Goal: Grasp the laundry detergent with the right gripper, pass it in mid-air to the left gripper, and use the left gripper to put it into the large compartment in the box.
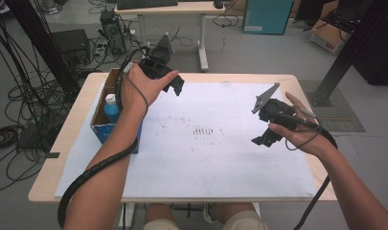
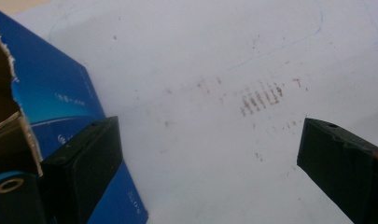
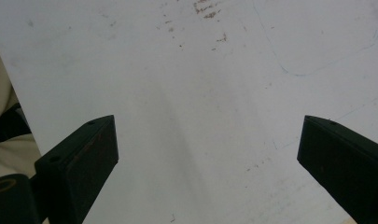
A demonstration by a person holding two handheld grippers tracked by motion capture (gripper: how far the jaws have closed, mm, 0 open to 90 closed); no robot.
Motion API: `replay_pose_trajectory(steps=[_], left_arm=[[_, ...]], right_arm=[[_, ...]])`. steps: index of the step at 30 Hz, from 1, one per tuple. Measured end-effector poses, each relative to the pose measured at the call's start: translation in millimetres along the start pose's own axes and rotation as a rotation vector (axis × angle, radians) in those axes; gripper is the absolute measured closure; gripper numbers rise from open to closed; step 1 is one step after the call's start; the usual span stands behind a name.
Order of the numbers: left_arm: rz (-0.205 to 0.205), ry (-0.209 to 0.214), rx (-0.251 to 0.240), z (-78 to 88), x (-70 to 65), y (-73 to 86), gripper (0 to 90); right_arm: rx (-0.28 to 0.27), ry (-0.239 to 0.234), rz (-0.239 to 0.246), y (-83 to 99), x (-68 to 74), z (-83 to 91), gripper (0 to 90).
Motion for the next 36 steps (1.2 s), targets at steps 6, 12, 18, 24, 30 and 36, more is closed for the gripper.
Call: replay_pose_trajectory(steps=[6, 12, 18, 24, 30, 36], left_arm=[[-0.003, 0.009, -0.003, -6.8, -7.2, -4.6, 6.8], [-0.015, 0.009, -0.001, -10.3, -10.6, -7.3, 6.8], [-0.034, 0.015, 0.000, -12.9, -16.8, -8.6, 6.8], [-0.043, 0.018, -0.003, -14.3, -19.4, -9.7, 6.5], [-0.042, 0.013, 0.003, -14.7, -18.3, -6.8, 6.5], [-0.041, 0.012, 0.000, -14.6, -17.4, -5.2, 6.4]], right_arm=[[0.021, -0.005, 0.003, 1.2, -0.8, -3.6, 5.1], [0.029, -0.014, 0.014, 0.6, -0.2, -6.7, 5.1], [0.025, -0.011, 0.020, 0.7, -0.7, -6.3, 5.1], [0.027, -0.014, 0.021, 1.3, -0.5, -5.8, 5.1], [0.024, -0.010, 0.024, 1.7, -0.7, -4.6, 5.1], [0.021, -0.003, 0.020, 1.0, 0.2, -4.6, 5.1]])
Point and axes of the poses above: each handheld gripper's, and its own axes: z roughly backward along the jaws, y roughly out of its underside, x roughly to its left, the point moved 10 cm from there along -z, roughly forward along the jaws, and after that the axes turned 8 degrees about -x, right-handed, at the moved point
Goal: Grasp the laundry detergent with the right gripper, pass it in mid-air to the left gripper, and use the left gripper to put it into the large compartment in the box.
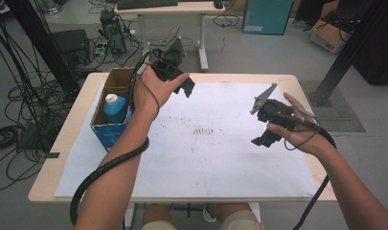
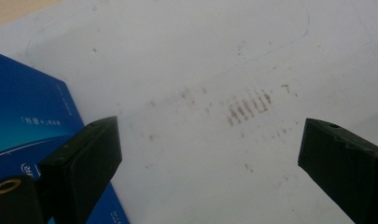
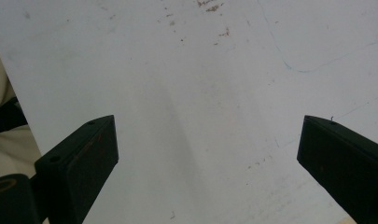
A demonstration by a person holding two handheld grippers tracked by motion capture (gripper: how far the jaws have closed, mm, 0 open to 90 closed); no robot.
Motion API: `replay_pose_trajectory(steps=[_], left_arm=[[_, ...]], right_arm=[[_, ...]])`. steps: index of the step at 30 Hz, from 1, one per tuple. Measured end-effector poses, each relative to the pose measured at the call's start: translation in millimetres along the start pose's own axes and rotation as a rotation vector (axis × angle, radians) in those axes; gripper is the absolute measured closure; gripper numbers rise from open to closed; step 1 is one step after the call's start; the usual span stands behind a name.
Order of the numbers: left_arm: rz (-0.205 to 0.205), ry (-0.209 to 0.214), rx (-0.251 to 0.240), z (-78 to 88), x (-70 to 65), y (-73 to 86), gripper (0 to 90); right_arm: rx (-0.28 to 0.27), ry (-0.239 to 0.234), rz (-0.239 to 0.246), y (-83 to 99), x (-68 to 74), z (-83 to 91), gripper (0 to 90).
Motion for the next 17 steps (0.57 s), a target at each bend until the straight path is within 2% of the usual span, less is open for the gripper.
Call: replay_pose_trajectory(steps=[4, 8, 17], left_arm=[[0.000, 0.002, -0.004, 1.2, -0.5, 0.4, 6.4], [-0.004, 0.003, -0.009, 0.7, -0.4, 1.9, 6.4], [0.011, 0.008, -0.007, -0.3, 2.7, 9.6, 6.5]], right_arm=[[0.002, -0.003, 0.012, -0.7, 0.3, 0.0, 5.1], [0.013, -0.005, 0.003, -0.2, 2.3, 0.2, 5.1], [0.015, -0.006, 0.015, -0.7, 5.5, -2.3, 5.2]])
Point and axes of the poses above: each handheld gripper's, and its own axes: z roughly backward along the jaws, y roughly out of its underside, x roughly to its left, the point moved 10 cm from there along -z, roughly forward along the jaws, and after that the axes turned 8 degrees about -x, right-handed, at the moved point
